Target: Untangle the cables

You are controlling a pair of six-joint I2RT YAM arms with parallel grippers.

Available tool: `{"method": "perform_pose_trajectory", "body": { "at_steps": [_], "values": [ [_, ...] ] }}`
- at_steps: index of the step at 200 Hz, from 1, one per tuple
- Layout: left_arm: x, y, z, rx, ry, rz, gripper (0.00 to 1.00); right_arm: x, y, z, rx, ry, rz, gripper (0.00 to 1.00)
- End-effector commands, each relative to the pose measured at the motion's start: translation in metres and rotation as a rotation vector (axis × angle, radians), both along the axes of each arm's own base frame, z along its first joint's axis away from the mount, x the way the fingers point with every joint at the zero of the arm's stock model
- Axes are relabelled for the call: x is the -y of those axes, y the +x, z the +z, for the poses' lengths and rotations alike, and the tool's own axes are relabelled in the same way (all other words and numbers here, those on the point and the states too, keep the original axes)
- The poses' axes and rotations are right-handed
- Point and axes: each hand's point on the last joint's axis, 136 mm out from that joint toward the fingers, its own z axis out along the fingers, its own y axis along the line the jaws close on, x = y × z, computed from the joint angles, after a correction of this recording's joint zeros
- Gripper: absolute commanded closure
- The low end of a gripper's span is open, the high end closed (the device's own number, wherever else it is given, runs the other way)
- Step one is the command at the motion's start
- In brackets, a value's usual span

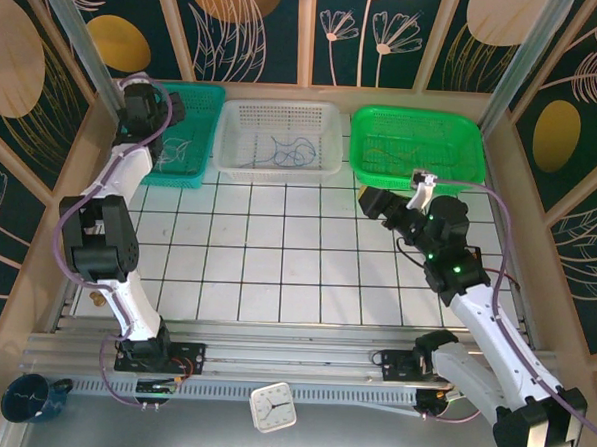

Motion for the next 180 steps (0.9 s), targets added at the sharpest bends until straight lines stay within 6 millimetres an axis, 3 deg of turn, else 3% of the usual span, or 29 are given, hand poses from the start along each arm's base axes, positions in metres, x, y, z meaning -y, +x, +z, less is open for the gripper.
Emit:
{"method": "perform_pose_trajectory", "body": {
  "at_steps": [1, 41, 59, 83, 109, 128, 161, 180],
  "values": [
    [0.015, -0.017, 0.016, -0.045, -0.064, -0.076, 0.01, 0.013, 0.003, -0.016, -0.015, -0.068, -0.063, 0.04],
    [0.039, -0.08, 0.05, 0.128, -0.104, -0.179, 0.01, 0.058, 0.027, -0.038, -0.034, -0.238, -0.319, 0.01],
    [0.037, -0.116, 0.054, 0.231, -0.089, -0.159, 0.01, 0.089, 0.036, -0.044, 0.022, -0.297, -0.494, 0.01],
    [0.029, -0.164, 0.043, 0.348, -0.032, -0.105, 0.01, 0.13, 0.039, -0.052, 0.154, -0.375, -0.717, 0.01],
    [0.015, -0.199, 0.014, 0.379, 0.034, -0.018, 0.01, 0.162, 0.05, -0.082, 0.145, -0.504, -0.829, 0.01],
    [0.012, -0.219, -0.005, 0.443, 0.1, -0.003, 0.01, 0.173, 0.06, -0.108, 0.121, -0.587, -0.851, 0.01],
    [0.015, -0.214, -0.068, 0.274, 0.077, -0.019, 0.01, 0.178, 0.074, -0.15, 0.108, -0.77, -0.842, 0.01],
    [0.016, -0.221, -0.09, 0.278, 0.062, -0.02, 0.01, 0.169, 0.08, -0.142, 0.202, -0.772, -0.795, 0.01]
  ]
}}
